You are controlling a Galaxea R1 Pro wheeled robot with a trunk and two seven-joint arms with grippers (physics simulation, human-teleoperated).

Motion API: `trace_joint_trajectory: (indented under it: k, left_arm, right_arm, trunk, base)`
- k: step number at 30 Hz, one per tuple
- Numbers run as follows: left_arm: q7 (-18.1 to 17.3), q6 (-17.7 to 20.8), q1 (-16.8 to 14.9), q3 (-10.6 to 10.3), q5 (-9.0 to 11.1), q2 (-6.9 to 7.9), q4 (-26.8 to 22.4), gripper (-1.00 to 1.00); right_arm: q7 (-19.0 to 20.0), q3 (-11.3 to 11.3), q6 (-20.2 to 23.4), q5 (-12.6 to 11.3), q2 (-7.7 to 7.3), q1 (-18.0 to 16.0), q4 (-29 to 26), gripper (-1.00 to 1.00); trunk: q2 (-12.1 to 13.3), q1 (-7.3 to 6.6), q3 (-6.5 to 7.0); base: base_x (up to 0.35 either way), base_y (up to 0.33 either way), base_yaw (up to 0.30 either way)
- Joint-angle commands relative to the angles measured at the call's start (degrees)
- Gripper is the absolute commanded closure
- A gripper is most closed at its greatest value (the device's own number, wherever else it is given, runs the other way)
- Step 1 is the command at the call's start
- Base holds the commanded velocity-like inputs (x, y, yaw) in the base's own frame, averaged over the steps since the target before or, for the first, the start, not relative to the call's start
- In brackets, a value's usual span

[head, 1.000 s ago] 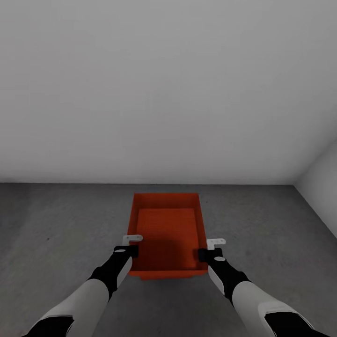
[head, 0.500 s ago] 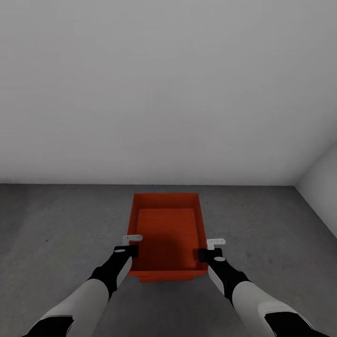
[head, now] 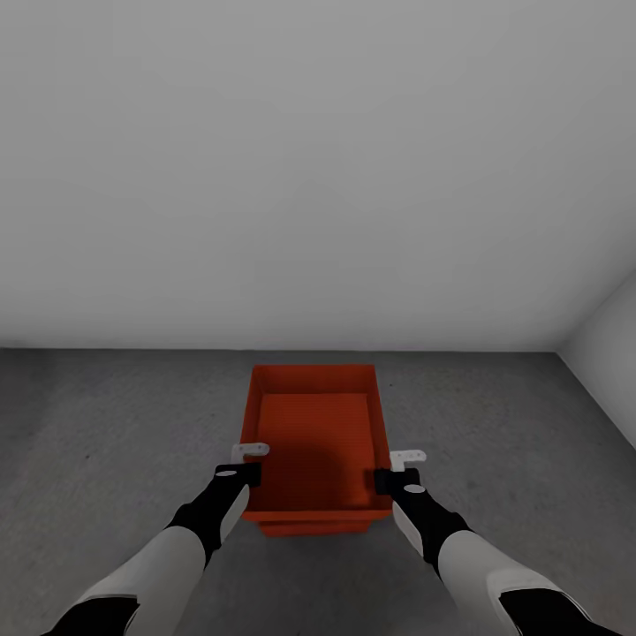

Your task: Move the two storage containers from the living room to the garage. In the garage, place one container on the floor and stack the other container on top of it (either order is fine).

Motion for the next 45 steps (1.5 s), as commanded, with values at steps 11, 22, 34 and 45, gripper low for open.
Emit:
trace_joint_trajectory:
  k: [11, 22, 34, 45]
  left_arm:
    - [-0.31, -3.74, -0.02, 0.35, 0.24, -0.13, -0.24, 1.00]
    - [-0.31, -3.74, -0.02, 0.35, 0.26, -0.12, -0.26, 1.00]
    - [-0.32, -3.74, -0.02, 0.35, 0.25, -0.14, -0.30, 1.00]
    - [-0.31, -3.74, -0.02, 0.35, 0.26, -0.18, -0.24, 1.00]
  right_arm:
    - [-0.15, -0.14, 0.11, -0.78, 0.17, -0.01, 0.17, 1.00]
    - [-0.15, -0.14, 0.07, -0.76, 0.08, -0.02, 0.17, 1.00]
    - [-0.15, -0.14, 0.07, -0.77, 0.11, -0.01, 0.17, 1.00]
    - [-0.15, -0.14, 0.15, -0.75, 0.09, -0.01, 0.17, 1.00]
  trunk:
    - [-0.03, 0.01, -0.05]
    - [-0.03, 0.01, -0.05]
    - [-0.03, 0.01, -0.05]
    - [-0.03, 0.01, -0.05]
  base:
    - [0.019, 0.000, 0.050]
    - [0.000, 0.000, 0.069]
    - [0.000, 0.000, 0.001]
    - [0.000, 0.000, 0.000]
